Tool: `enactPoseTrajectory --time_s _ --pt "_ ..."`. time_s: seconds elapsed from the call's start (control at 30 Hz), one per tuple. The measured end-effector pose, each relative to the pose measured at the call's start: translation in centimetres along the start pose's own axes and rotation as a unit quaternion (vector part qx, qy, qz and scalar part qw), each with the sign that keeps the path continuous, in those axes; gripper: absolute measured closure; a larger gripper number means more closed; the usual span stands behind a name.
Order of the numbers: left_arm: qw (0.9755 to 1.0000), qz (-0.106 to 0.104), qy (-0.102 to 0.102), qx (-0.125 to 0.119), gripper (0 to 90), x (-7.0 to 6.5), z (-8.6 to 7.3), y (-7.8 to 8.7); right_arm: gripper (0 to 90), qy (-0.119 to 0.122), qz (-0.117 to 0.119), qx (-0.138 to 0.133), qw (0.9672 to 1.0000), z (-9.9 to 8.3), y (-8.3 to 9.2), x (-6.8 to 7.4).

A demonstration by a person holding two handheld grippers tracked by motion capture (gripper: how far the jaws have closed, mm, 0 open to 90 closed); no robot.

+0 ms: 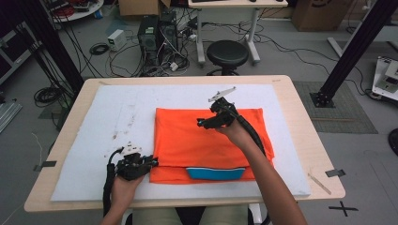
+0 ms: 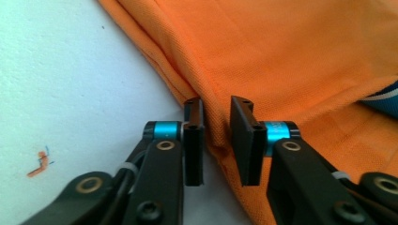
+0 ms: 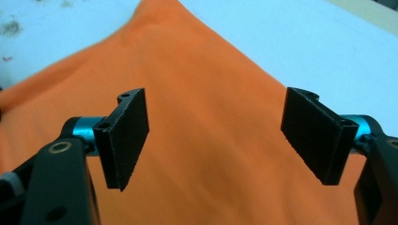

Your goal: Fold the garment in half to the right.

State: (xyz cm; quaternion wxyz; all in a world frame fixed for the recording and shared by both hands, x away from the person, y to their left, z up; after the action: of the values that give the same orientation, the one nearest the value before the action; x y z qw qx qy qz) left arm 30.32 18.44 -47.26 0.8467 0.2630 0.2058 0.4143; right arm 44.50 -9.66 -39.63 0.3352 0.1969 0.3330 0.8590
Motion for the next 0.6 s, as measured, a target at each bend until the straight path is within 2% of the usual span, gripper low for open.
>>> enactPoseTrajectory --time_s 0.2,0.33,0.6 --pt "0.9999 0.013 -0.007 -0.003 80.2 -0.4 0.0 -0.1 24.0 0.006 0.007 0.005 0.9999 1.7 -2.2 0.8" --pt "0.9998 0.008 -0.015 -0.005 79.9 -0.3 0.0 -0.1 24.9 0.013 0.020 0.001 0.9997 2.5 -3.6 1.4" --pt "1.0000 0.002 -0.005 -0.004 83.4 -0.2 0.0 -0.1 25.8 0.022 0.030 0.005 0.9993 3.8 -6.8 2.5"
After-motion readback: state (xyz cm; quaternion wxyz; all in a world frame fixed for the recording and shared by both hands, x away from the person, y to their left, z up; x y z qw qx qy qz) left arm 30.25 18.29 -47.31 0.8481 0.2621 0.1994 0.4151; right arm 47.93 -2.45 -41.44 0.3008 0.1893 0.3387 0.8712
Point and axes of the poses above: each handheld gripper's, and its own axes: y roughly backward along the jaws, z roughly out of its top, x roughly to its left, the point moved 3 cm from there along -y, roughly forward along the jaws, and after that the axes turned 6 degrees about -y, right-handed, at the moved point
